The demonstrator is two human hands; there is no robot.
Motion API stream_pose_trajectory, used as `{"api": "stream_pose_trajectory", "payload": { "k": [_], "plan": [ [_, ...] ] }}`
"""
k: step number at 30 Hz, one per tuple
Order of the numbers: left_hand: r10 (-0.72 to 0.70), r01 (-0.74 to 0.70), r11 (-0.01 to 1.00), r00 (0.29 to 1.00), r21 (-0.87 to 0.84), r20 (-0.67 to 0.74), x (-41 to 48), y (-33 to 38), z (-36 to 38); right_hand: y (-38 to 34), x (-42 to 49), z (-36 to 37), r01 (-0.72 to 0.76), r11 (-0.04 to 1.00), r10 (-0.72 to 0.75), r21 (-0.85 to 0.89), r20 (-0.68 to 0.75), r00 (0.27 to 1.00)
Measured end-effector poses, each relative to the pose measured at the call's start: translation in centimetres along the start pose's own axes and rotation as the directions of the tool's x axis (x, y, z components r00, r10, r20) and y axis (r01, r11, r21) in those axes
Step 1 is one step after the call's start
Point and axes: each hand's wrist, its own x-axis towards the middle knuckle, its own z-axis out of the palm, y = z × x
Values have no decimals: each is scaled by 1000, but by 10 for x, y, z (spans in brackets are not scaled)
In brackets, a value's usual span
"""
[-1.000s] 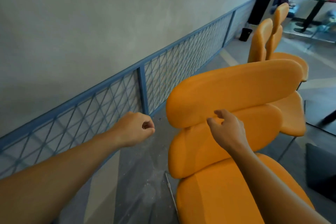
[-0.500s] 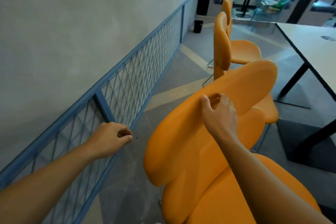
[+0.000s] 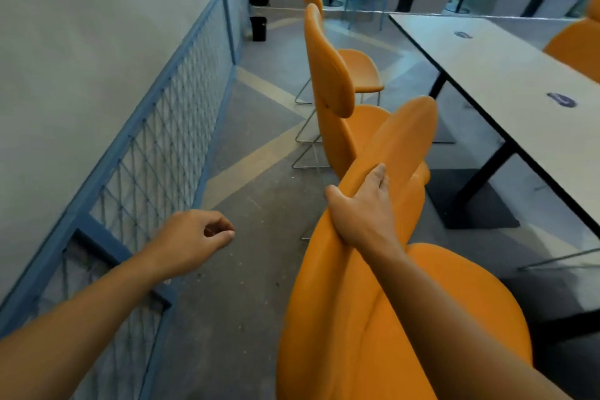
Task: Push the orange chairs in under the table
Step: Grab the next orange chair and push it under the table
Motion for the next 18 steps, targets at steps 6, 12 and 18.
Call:
{"api": "stream_pose_trajectory", "payload": {
  "k": [6,12,18],
  "plan": [
    [222,-222,975,968,-15,114,48,-16,-15,-18,-6,15,-145,989,144,-6,-97,985],
    [387,-385,922,906,-45,168,85,-24,-37,-24,-15,23,-203,979,203,18,-177,963],
    [557,-544,831,806,-117,201,127,19,-43,-30,-22,24,-267,963,268,31,-165,949]
  ]
}}
